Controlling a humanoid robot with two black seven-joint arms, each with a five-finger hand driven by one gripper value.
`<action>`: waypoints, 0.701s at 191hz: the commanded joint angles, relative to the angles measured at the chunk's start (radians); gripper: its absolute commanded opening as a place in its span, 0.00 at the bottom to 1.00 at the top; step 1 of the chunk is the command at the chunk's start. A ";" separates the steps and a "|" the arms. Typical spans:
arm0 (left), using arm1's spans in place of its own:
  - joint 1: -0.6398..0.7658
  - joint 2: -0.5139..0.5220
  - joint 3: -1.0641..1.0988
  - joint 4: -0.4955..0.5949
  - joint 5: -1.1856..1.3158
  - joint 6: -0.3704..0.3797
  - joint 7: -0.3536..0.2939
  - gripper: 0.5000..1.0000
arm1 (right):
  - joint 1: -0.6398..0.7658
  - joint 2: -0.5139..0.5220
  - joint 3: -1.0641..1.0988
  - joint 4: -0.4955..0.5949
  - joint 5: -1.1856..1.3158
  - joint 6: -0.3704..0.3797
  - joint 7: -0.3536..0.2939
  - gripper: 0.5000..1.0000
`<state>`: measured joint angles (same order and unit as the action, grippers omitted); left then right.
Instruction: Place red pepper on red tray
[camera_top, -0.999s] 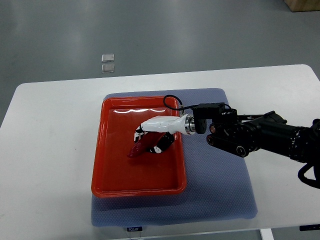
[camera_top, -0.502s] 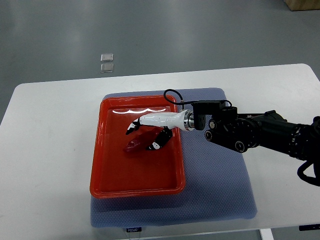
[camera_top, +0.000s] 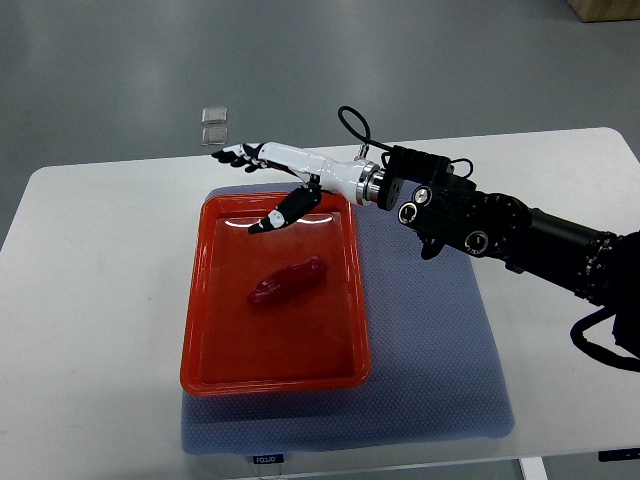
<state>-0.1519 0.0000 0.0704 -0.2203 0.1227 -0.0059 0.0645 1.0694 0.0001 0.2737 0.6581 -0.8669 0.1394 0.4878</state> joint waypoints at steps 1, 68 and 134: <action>0.000 0.000 0.000 -0.002 0.000 0.000 0.003 1.00 | -0.078 0.000 0.170 0.000 0.166 0.009 -0.001 0.83; 0.000 0.000 0.003 -0.007 0.002 0.000 0.009 1.00 | -0.404 -0.031 0.567 -0.014 0.836 0.189 -0.003 0.83; 0.000 0.000 0.005 -0.010 0.002 0.000 0.012 1.00 | -0.427 -0.061 0.568 -0.015 0.875 0.230 -0.001 0.83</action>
<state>-0.1519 0.0000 0.0753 -0.2300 0.1245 -0.0063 0.0764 0.6414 -0.0591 0.8424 0.6434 0.0089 0.3718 0.4861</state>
